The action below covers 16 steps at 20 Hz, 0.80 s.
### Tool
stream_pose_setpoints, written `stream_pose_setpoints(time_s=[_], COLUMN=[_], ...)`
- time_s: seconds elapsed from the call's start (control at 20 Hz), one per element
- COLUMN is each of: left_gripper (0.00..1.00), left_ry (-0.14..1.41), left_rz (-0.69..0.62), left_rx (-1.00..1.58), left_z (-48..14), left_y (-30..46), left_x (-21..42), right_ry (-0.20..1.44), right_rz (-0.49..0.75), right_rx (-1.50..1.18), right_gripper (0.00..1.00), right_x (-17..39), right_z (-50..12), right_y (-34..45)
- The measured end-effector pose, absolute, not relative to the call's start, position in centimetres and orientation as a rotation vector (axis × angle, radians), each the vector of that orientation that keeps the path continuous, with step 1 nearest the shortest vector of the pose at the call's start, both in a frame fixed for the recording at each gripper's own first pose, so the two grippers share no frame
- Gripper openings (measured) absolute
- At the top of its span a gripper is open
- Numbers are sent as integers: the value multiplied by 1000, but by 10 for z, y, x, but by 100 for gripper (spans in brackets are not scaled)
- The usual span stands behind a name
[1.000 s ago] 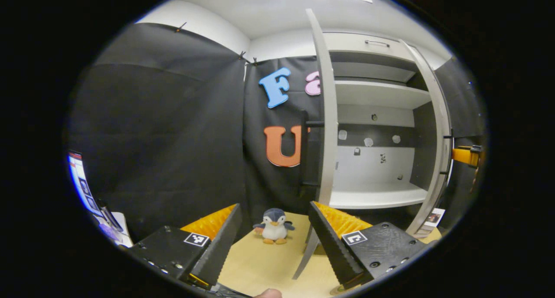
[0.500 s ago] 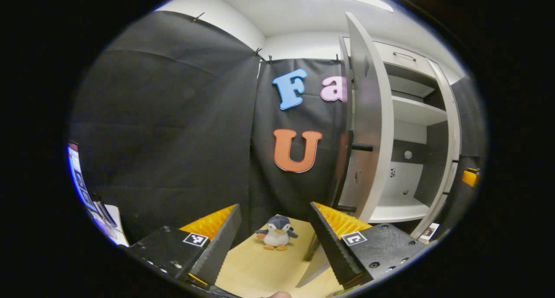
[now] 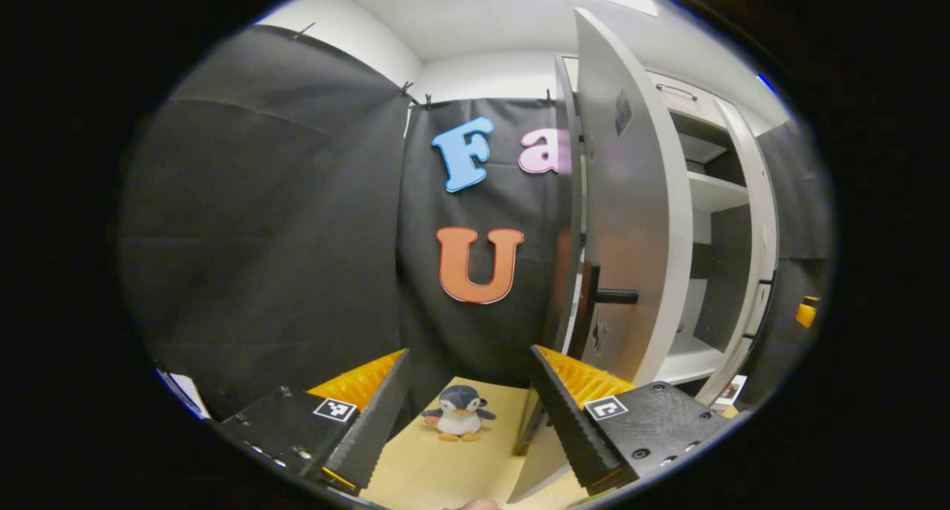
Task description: Grasp the bottle in the cabinet with the left hand and place it on the coaster, then close the right door with the right hand and the left door with the left hand.
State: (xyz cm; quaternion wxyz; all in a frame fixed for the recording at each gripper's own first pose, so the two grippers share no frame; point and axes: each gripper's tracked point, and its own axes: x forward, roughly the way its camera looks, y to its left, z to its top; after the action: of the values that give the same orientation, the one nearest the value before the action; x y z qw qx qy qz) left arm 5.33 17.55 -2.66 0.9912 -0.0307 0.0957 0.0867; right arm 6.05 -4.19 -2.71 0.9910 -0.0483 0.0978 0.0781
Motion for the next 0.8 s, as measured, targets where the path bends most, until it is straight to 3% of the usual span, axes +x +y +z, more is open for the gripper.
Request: stream_pose_setpoints(time_s=[0.6,0.75,0.8], left_gripper=[100,88,88], left_ry=[255,247,251], left_rz=[68,59,40], left_rx=[-146,-97,-107], left_z=[-36,-31,-32], left_y=[169,163,155], left_x=[61,59,58], right_ry=[209,207,209], right_rz=[168,180,180], right_rx=[-89,-86,-88], right_gripper=[96,96,96], right_x=[62,61,61], right_z=[-33,-33,-34], right_y=[-45,-41,-41])
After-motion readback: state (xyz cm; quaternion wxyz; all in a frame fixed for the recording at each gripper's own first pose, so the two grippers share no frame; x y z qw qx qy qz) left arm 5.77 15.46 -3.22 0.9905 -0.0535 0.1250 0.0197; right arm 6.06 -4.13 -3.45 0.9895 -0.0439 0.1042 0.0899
